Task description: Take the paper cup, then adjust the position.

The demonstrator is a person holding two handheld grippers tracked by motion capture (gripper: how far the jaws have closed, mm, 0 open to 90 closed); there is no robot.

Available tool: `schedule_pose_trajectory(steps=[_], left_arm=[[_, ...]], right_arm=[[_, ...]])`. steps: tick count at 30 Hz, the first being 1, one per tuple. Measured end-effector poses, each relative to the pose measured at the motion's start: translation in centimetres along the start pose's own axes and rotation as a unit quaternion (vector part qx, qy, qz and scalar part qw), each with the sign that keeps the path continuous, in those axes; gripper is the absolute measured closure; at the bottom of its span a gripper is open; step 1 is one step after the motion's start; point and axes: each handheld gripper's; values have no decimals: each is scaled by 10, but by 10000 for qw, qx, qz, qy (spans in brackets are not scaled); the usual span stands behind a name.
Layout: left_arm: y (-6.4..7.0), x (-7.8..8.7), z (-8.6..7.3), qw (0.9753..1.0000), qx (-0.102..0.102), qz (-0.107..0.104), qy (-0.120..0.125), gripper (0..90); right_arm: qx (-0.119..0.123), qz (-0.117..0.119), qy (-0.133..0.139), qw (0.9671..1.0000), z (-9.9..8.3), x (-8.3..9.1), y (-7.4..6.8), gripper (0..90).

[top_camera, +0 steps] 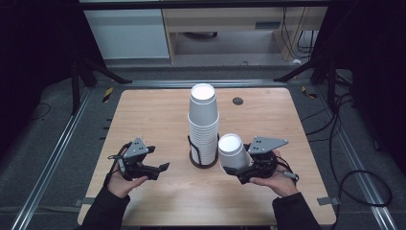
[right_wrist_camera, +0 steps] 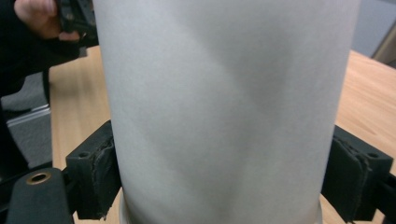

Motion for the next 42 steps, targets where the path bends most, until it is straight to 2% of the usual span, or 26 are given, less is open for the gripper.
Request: schedule_pose_trajectory(steps=[5,11,19,24,33,40,42], left_arm=[[6,0,3,9998,-124,-173,-23,167],[16,1,10,9986,-246,-472,8,167],[26,0,18,9965,-330,-767,37,163],[34,0,26,9940,-404,-1012,52,161],[44,-6,32,9908,-461,-1272,-43,160],[52,-12,37,9868,-515,-1533,-117,151],[54,-13,38,9848,-538,-1647,-133,149]], right_arm=[[66,177,-120,9997,-2,-5,-3,135],[211,544,-402,9975,-6,-18,-10,135],[296,785,-552,9949,-7,-28,-16,134],[426,1016,-717,9913,-7,-38,-23,134],[538,1134,-895,9880,-9,-45,-28,134],[629,1212,-1035,9852,-11,-51,-33,137],[625,1229,-1071,9846,-11,-54,-32,137]])
Point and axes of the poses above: each handheld gripper's, and its own axes: x roughly backward along the jaws, z roughly out of its top, y roughly to its right, and after that the axes turned 9 degrees about y, right-handed
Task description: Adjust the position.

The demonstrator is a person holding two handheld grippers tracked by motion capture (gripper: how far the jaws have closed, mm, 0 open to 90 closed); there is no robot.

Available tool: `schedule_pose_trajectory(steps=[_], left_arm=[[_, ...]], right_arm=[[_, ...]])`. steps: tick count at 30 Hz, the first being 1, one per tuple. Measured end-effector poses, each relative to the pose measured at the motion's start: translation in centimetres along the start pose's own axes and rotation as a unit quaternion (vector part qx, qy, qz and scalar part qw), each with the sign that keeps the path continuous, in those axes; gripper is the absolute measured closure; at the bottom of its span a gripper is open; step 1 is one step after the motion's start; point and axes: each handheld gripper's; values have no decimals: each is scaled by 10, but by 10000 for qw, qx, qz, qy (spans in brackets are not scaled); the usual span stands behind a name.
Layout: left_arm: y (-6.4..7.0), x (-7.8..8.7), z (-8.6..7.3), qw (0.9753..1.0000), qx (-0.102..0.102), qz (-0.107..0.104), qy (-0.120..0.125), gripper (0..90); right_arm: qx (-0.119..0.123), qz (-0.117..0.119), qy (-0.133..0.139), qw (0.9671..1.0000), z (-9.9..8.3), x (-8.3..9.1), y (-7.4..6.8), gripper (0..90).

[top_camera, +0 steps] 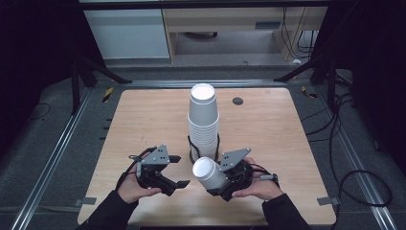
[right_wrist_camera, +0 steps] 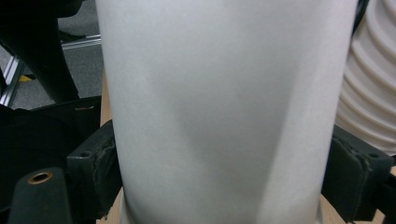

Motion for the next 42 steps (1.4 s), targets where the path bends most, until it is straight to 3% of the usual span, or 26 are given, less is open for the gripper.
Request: schedule_pose_trajectory(steps=[20,42], left_arm=[[8,-15,8,9993,-31,-329,-165,131],[11,-32,6,9981,31,-408,-450,142]], right_arm=[[65,172,-151,9997,1,-18,0,138],[253,295,-328,9987,9,-41,-6,138]])
Point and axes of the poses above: each handheld gripper's, and its own axes: x roughly backward along the jaws, z roughly out of its top, y roughly to its right, and after that the axes turned 9 degrees about y, right-handed
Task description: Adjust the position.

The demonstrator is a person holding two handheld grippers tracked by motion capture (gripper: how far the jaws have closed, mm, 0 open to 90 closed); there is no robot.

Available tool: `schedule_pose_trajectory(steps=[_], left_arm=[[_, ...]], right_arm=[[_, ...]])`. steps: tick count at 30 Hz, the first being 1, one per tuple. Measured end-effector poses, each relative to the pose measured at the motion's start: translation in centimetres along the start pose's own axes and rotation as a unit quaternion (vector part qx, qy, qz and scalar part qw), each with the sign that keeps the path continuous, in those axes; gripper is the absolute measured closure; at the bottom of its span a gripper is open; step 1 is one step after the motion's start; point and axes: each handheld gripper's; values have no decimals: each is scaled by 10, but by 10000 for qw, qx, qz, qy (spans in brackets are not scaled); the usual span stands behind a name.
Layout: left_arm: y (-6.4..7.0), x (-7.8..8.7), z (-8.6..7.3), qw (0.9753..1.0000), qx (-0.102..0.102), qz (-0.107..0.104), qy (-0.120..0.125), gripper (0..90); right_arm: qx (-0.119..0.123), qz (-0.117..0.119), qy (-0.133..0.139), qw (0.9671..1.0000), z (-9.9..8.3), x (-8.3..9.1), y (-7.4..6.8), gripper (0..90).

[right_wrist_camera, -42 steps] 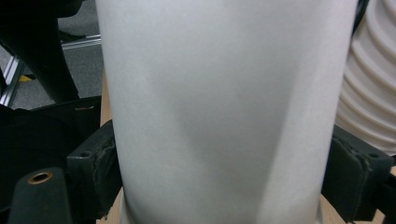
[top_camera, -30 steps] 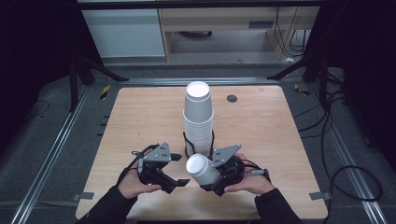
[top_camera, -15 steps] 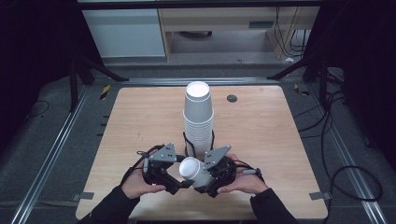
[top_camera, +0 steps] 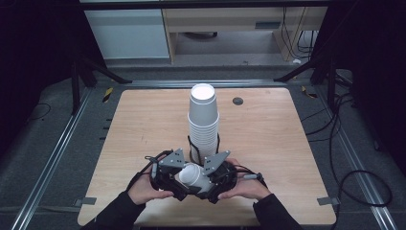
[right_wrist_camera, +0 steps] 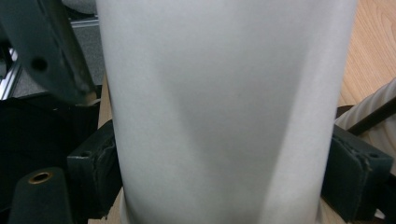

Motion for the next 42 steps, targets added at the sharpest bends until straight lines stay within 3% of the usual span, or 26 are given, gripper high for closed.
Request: schedule_pose_trajectory(steps=[25,42], left_arm=[[0,2,1,10000,73,48,-32,202],[-2,13,2,9998,57,120,121,207]], right_arm=[[-48,42,95,9999,3,-3,-1,115],[-191,-84,323,9993,6,13,2,31]])
Point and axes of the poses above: each handheld gripper's, and its own axes: x roughly backward along the jaws, z roughly out of its top, y roughly to its right, and after that the axes turned 9 degrees about y, right-handed
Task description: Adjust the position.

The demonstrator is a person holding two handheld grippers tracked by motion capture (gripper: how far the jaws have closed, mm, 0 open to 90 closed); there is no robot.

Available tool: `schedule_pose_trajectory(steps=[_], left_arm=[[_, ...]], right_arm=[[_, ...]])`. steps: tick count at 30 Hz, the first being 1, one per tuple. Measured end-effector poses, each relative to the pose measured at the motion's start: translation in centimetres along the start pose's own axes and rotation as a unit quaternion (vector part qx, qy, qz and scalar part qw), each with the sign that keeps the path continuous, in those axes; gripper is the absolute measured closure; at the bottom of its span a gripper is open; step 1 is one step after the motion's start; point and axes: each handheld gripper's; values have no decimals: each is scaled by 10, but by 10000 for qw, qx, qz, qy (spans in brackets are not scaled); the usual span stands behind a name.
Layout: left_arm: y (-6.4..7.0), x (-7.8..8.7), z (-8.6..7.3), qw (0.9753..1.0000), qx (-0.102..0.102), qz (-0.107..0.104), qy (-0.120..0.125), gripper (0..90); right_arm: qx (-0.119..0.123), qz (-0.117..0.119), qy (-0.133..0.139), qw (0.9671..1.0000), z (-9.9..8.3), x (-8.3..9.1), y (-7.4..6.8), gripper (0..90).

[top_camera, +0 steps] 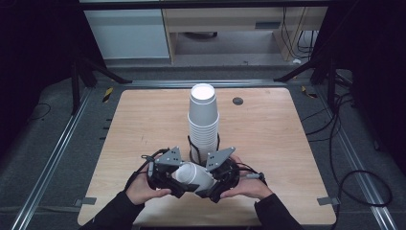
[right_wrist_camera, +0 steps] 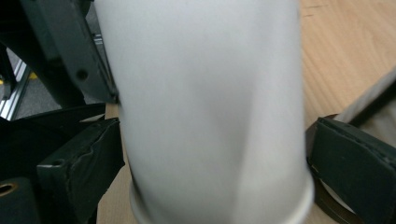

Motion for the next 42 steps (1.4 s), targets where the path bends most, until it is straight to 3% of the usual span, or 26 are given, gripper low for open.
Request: schedule_pose_trajectory(steps=[9,14,18,28,42], left_arm=[[-9,21,0,9989,68,131,452,206],[-13,27,-1,9967,128,116,795,205],[-13,27,-2,9956,120,47,933,205],[-5,19,-1,9945,34,-186,1032,207],[1,13,-1,9940,-30,-414,1009,212]], right_arm=[[-181,-199,407,9988,1,27,7,26],[-232,-169,485,9984,1,29,7,25],[-256,-100,493,9984,-1,26,6,25],[-273,114,549,9981,-2,17,4,21],[-290,203,520,9980,-4,8,3,28]])
Point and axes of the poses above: each handheld gripper's, and its own axes: x roughly backward along the jaws, z roughly out of its top, y roughly to its right, and after that the axes turned 9 degrees about y, right-handed
